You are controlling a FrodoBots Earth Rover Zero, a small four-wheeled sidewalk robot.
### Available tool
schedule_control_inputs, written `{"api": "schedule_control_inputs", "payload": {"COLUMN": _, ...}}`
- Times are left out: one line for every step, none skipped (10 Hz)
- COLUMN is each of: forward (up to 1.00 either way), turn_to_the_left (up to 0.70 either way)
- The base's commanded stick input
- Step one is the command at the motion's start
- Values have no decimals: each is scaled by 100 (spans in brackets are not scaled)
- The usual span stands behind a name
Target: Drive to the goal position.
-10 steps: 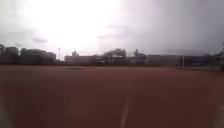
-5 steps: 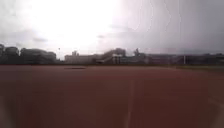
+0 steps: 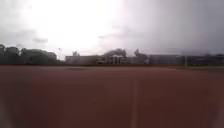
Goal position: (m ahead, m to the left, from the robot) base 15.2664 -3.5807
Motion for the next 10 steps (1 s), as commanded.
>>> {"api": "schedule_control_inputs", "payload": {"forward": 50, "turn_to_the_left": -50}}
{"api": "schedule_control_inputs", "payload": {"forward": 50, "turn_to_the_left": -50}}
{"api": "schedule_control_inputs", "payload": {"forward": 50, "turn_to_the_left": -2}}
{"api": "schedule_control_inputs", "payload": {"forward": 50, "turn_to_the_left": -18}}
{"api": "schedule_control_inputs", "payload": {"forward": 50, "turn_to_the_left": -34}}
{"api": "schedule_control_inputs", "payload": {"forward": 50, "turn_to_the_left": -50}}
{"api": "schedule_control_inputs", "payload": {"forward": 50, "turn_to_the_left": 0}}
{"api": "schedule_control_inputs", "payload": {"forward": 50, "turn_to_the_left": 0}}
{"api": "schedule_control_inputs", "payload": {"forward": 50, "turn_to_the_left": 0}}
{"api": "schedule_control_inputs", "payload": {"forward": 50, "turn_to_the_left": -1}}
